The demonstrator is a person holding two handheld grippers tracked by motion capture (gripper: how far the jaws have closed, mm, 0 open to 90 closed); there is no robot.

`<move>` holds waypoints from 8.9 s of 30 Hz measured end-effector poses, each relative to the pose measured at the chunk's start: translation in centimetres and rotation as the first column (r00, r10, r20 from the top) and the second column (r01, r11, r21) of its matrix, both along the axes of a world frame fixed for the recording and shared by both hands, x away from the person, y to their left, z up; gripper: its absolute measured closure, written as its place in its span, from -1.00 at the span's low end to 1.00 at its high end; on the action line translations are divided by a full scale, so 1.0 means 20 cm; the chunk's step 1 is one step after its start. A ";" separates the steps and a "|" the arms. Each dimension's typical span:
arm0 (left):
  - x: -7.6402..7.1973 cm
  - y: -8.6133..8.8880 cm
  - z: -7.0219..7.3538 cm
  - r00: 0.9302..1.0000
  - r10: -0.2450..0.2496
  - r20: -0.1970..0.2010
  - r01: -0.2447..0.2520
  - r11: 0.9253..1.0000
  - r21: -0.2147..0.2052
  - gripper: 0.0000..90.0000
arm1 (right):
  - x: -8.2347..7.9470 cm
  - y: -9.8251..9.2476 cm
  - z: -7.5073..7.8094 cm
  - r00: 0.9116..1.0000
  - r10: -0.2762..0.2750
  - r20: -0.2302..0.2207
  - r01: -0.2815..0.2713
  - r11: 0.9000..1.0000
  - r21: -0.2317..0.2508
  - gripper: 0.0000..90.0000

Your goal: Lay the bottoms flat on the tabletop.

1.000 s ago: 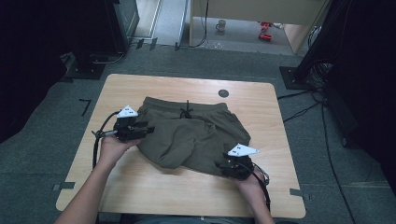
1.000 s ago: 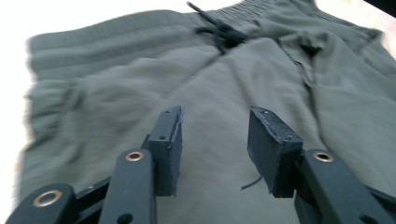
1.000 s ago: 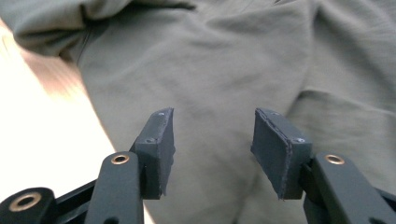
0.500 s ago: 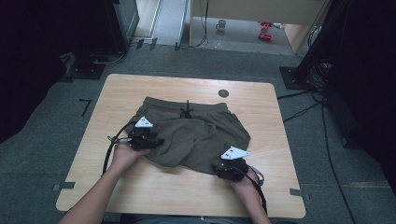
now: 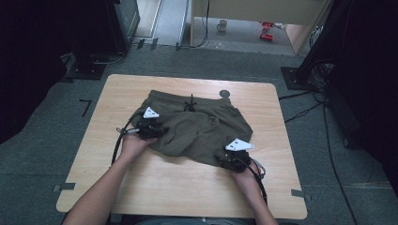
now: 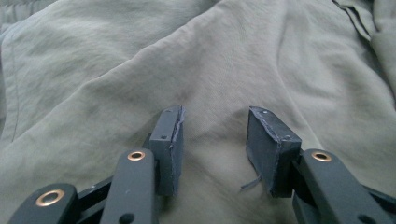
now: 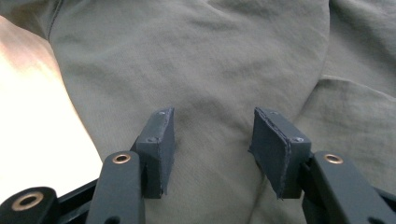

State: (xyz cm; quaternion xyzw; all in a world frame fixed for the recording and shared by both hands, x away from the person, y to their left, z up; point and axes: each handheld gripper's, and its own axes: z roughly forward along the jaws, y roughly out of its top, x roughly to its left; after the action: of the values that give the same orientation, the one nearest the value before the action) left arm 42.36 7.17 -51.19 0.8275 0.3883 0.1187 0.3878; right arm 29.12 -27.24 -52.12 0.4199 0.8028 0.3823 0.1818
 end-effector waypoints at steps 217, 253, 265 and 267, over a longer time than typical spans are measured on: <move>0.08 -0.21 0.28 0.999 -0.016 0.047 0.020 0.996 -0.090 0.01 | 0.01 -0.03 0.23 1.000 -0.012 0.023 0.009 0.994 0.112 0.24; 0.13 -0.61 0.13 0.970 -0.237 -0.056 0.242 0.962 0.124 0.99 | 0.34 -0.08 0.03 0.999 -0.034 0.019 0.030 0.988 0.154 0.17; -0.03 -0.38 0.37 0.985 -0.158 0.071 0.158 0.987 0.005 1.00 | 0.38 0.01 0.00 1.000 0.016 -0.026 -0.013 0.996 0.089 0.09; -0.08 -0.32 0.40 0.988 -0.122 0.096 0.124 0.992 -0.021 1.00 | 0.38 0.02 0.00 0.999 0.019 -0.031 -0.017 0.997 0.072 0.08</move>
State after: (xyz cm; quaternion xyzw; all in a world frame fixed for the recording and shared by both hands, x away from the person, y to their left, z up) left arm 40.80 0.83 -43.25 0.8381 0.3194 0.1283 0.4232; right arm 36.79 -26.86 -52.15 0.4250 0.7949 0.4060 0.1504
